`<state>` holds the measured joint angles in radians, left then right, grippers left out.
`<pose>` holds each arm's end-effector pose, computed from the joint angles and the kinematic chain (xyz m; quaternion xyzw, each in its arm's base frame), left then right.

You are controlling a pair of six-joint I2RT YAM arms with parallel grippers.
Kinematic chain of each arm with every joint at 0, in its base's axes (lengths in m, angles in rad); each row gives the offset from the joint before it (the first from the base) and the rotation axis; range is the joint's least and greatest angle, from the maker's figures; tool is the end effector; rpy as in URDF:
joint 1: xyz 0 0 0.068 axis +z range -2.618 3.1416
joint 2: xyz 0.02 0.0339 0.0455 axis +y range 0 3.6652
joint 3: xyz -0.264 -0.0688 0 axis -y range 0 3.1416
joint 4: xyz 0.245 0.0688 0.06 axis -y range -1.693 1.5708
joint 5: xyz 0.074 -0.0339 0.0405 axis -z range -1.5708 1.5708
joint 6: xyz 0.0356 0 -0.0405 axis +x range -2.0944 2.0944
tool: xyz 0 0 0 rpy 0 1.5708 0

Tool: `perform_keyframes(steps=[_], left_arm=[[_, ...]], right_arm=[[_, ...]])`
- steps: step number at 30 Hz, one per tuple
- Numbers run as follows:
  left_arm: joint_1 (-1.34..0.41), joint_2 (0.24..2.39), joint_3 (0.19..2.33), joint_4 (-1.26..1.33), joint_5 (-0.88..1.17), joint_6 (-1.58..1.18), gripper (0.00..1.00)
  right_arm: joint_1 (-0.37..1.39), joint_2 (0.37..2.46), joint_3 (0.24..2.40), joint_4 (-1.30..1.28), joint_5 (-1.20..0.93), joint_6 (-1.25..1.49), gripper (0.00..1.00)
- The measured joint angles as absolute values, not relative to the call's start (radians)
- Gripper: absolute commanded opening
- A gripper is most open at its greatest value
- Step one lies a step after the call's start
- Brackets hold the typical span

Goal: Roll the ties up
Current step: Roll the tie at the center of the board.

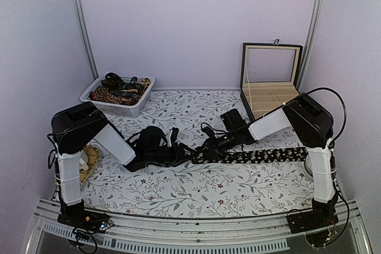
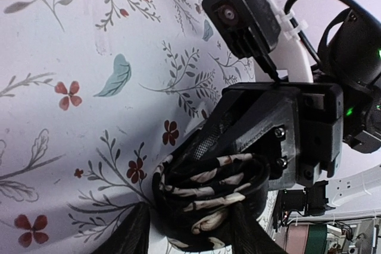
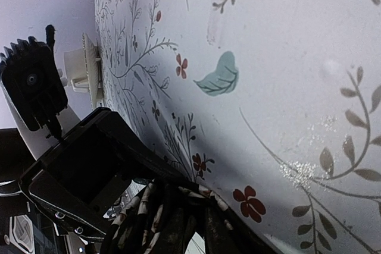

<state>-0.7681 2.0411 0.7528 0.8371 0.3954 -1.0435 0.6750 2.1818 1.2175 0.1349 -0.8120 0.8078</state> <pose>0.2506 -0.2612 0.0837 -0.0107 0.8373 -0.5124 0.1903 0.3172 0.2869 0.0900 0.0859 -0.8639 -0.4962 0.0031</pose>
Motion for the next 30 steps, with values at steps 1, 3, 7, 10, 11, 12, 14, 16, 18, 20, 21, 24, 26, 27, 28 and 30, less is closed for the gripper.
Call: perform_keyframes(steps=[1,3,7,10,11,12,14,16,18,20,21,24,26,27,28,30], left_arm=[[-0.768,2.040,0.753,0.834,0.393,-1.041,0.46],[-0.768,2.040,0.753,0.833,0.390,-1.040,0.46],[-0.768,2.039,0.753,0.832,0.383,-1.039,0.46],[-0.767,2.035,0.753,0.825,0.379,-1.039,0.46],[-0.767,2.033,0.753,0.823,0.377,-1.039,0.46],[-0.766,2.032,0.753,0.820,0.376,-1.039,0.46],[-0.766,2.029,0.753,0.812,0.373,-1.039,0.46],[-0.765,2.027,0.753,0.808,0.371,-1.039,0.46],[-0.765,2.026,0.753,0.805,0.368,-1.039,0.46],[-0.765,2.024,0.753,0.802,0.365,-1.039,0.46],[-0.764,2.022,0.753,0.799,0.363,-1.038,0.46],[-0.764,2.022,0.753,0.797,0.358,-1.037,0.46],[-0.764,2.022,0.753,0.797,0.357,-1.036,0.46],[-0.763,2.022,0.753,0.797,0.357,-1.036,0.46],[-0.762,2.022,0.753,0.797,0.356,-1.036,0.46],[-0.762,2.022,0.753,0.797,0.354,-1.036,0.46]], right_arm=[[0.675,2.181,1.222,0.124,-0.807,0.799,0.13],[0.677,2.181,1.232,0.101,-0.798,0.780,0.14],[0.680,2.175,1.252,0.054,-0.774,0.740,0.20],[0.681,2.159,1.255,0.025,-0.744,0.714,0.25],[0.681,2.152,1.256,0.015,-0.730,0.710,0.26],[0.681,2.146,1.256,0.004,-0.717,0.705,0.27],[0.681,2.133,1.256,-0.016,-0.692,0.691,0.28],[0.681,2.123,1.256,-0.036,-0.670,0.682,0.28],[0.681,2.115,1.256,-0.051,-0.654,0.672,0.28],[0.681,2.109,1.256,-0.064,-0.640,0.664,0.28],[0.681,2.107,1.256,-0.069,-0.635,0.660,0.27],[0.681,2.107,1.256,-0.072,-0.633,0.652,0.22],[0.681,2.107,1.256,-0.076,-0.627,0.647,0.19],[0.681,2.107,1.256,-0.079,-0.624,0.646,0.18],[0.681,2.107,1.256,-0.081,-0.620,0.643,0.17],[0.681,2.107,1.256,-0.084,-0.618,0.638,0.17]])
